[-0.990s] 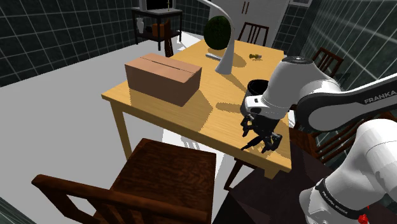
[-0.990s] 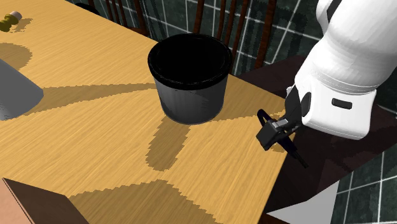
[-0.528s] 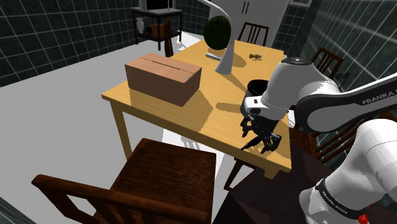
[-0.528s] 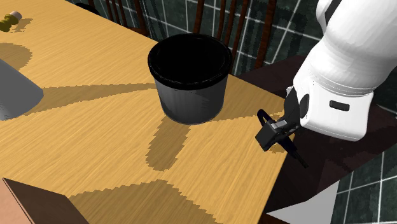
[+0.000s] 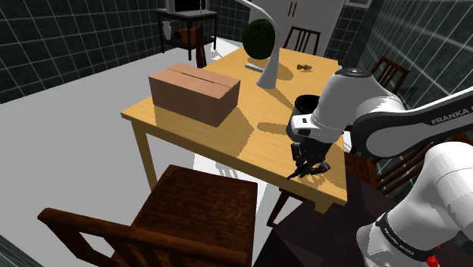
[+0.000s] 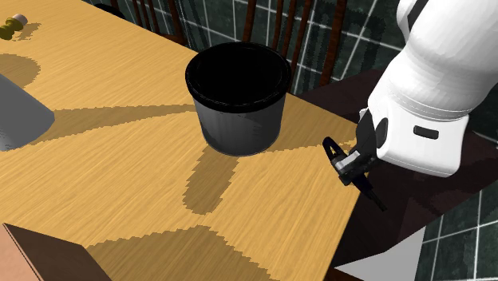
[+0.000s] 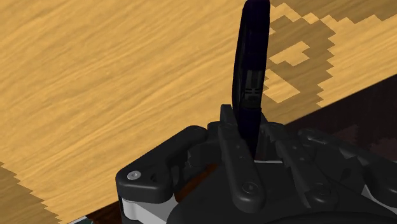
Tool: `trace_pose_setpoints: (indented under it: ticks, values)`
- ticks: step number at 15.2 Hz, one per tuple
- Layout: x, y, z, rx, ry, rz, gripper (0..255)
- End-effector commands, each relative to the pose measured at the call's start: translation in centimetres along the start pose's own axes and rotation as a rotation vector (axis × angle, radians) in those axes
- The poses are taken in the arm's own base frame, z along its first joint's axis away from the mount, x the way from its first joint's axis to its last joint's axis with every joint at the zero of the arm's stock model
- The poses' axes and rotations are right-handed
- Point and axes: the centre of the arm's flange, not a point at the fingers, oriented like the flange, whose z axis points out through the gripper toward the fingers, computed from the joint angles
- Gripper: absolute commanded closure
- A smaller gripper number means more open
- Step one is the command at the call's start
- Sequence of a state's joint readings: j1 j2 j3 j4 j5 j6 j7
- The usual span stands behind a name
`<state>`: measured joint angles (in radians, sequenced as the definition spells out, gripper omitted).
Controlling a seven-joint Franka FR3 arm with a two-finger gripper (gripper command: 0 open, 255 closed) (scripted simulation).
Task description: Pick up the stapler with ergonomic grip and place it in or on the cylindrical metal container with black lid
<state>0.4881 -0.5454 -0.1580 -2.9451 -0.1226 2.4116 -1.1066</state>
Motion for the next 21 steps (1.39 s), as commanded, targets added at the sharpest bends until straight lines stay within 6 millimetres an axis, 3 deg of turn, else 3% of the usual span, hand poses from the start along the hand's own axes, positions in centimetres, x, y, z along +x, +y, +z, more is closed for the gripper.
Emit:
trace_pose_setpoints:
  ticks: [1,3,21]
  values:
    - [0.0,0.0,0.1,0.002,-0.001,0.000,255]
    - [0.0,0.0,0.0,0.002,-0.001,0.000,255]
    - [0.0,0.0,-9.5,0.002,-0.001,0.000,255]
